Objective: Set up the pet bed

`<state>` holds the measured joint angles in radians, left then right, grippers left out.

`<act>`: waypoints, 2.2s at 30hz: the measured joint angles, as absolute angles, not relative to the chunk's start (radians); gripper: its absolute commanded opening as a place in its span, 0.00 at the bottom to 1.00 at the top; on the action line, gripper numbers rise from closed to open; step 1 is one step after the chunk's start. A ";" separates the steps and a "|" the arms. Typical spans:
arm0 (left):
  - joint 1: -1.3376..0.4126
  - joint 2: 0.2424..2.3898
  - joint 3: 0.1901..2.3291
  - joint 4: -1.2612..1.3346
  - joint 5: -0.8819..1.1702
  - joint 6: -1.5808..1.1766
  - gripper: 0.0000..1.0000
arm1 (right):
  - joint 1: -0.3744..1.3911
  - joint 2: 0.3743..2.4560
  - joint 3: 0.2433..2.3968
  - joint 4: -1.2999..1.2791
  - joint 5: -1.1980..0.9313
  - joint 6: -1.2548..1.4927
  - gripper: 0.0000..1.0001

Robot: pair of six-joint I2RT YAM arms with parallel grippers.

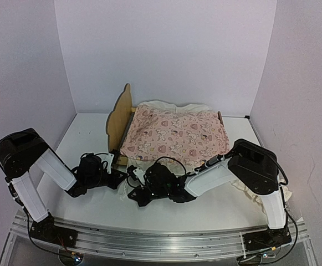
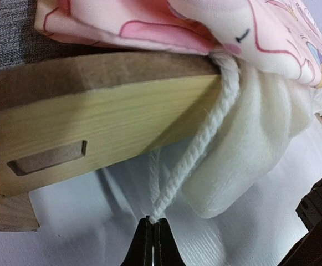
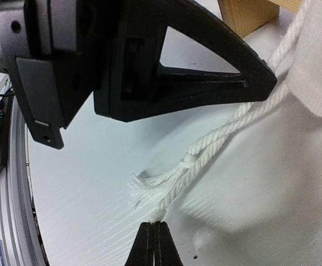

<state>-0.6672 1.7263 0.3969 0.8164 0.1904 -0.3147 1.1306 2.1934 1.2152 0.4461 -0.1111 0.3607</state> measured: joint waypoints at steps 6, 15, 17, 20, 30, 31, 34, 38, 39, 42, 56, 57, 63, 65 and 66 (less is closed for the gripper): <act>-0.652 1.621 0.411 0.693 0.222 -0.297 0.00 | 1.100 2.189 1.294 0.319 -0.070 0.329 0.00; -0.649 1.428 0.424 0.519 0.262 -0.289 0.00 | 1.052 2.192 1.473 0.240 0.009 0.315 0.00; -0.649 1.413 0.424 0.483 0.264 -0.289 0.00 | 1.045 2.204 1.507 0.235 0.016 0.316 0.00; -0.647 1.391 0.424 0.444 0.269 -0.288 0.00 | 1.039 2.232 1.549 0.234 0.018 0.317 0.00; -0.627 1.373 0.424 0.418 0.268 -0.269 0.00 | 1.027 2.285 1.547 0.282 -0.084 0.371 0.00; -0.626 1.373 0.424 0.413 0.269 -0.264 0.00 | 1.025 2.286 1.537 0.307 -0.099 0.383 0.00; -0.622 1.374 0.424 0.396 0.270 -0.253 0.00 | 1.015 2.286 1.492 0.399 -0.151 0.440 0.00; -0.622 1.375 0.424 0.390 0.285 -0.226 0.00 | 1.005 2.306 1.478 0.481 -0.209 0.498 0.00; -0.622 1.375 0.424 0.390 0.294 -0.216 0.00 | 1.002 2.315 1.478 0.502 -0.220 0.514 0.00; -0.618 1.381 0.424 0.394 0.359 -0.179 0.07 | 0.994 2.349 1.478 0.586 -0.258 0.566 0.00; -0.575 1.350 0.463 0.268 0.553 -0.099 0.51 | 0.981 2.426 1.487 0.723 -0.314 0.680 0.00; -0.574 1.332 0.474 0.250 0.563 -0.095 0.53 | 0.981 2.429 1.487 0.730 -0.315 0.682 0.00; -0.572 1.232 0.563 0.124 0.572 0.021 0.59 | 0.981 2.444 1.493 0.772 -0.317 0.691 0.00; -0.572 1.202 0.575 0.098 0.548 0.105 0.58 | 0.981 2.447 1.493 0.781 -0.318 0.694 0.00; -0.571 1.188 0.576 0.087 0.530 0.152 0.54 | 0.981 2.448 1.493 0.787 -0.318 0.695 0.00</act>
<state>-0.5706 1.1882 0.5758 0.0868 0.5302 0.1517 0.9810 2.4484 1.4925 0.7867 -0.3182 0.6953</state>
